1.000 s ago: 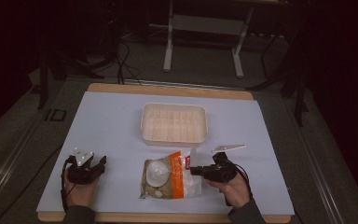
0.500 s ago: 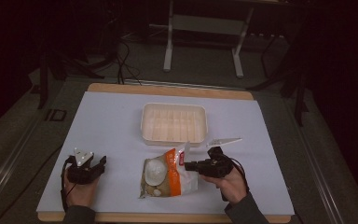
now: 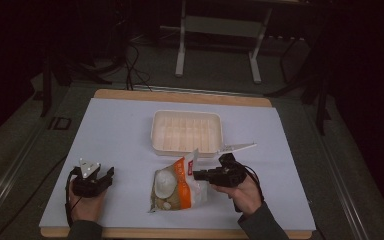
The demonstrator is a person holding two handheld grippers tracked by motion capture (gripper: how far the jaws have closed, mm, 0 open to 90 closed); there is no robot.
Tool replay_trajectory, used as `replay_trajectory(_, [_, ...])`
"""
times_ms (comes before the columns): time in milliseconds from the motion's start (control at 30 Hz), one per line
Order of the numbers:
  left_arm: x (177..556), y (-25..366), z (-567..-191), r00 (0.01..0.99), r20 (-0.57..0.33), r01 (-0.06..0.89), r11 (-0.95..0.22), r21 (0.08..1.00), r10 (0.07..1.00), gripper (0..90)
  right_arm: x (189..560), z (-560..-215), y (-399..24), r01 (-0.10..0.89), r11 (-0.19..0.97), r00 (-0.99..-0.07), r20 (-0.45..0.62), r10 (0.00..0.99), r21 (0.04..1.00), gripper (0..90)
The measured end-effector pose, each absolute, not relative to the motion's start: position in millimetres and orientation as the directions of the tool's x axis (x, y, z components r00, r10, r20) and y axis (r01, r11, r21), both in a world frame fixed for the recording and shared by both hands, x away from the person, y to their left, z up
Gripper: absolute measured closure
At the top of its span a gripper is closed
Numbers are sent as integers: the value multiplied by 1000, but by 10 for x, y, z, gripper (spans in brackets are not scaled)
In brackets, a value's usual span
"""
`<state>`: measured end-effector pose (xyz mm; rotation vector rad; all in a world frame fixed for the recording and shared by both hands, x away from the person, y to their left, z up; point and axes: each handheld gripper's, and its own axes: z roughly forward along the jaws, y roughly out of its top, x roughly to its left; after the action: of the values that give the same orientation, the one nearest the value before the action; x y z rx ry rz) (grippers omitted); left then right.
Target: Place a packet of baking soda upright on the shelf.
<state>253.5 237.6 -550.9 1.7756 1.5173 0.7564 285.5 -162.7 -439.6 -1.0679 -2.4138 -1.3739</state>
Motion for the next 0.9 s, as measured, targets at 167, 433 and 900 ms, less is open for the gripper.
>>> replay_trajectory(167, [2535,2375,-5509,153,1,597,-93,797,988,487,2871,-4318,-1534,652,313,-736,477,481,690,900])
replay_trajectory(433, [2533,2378,-5507,156,4,598,-97,796,988,487,2889,-4235,-1385,660,278,-731,513,450,698,900])
replay_trajectory(900, [2534,2386,-5507,154,-6,596,-88,798,988,487,2928,-4155,-1106,694,219,-708,594,381,686,900])
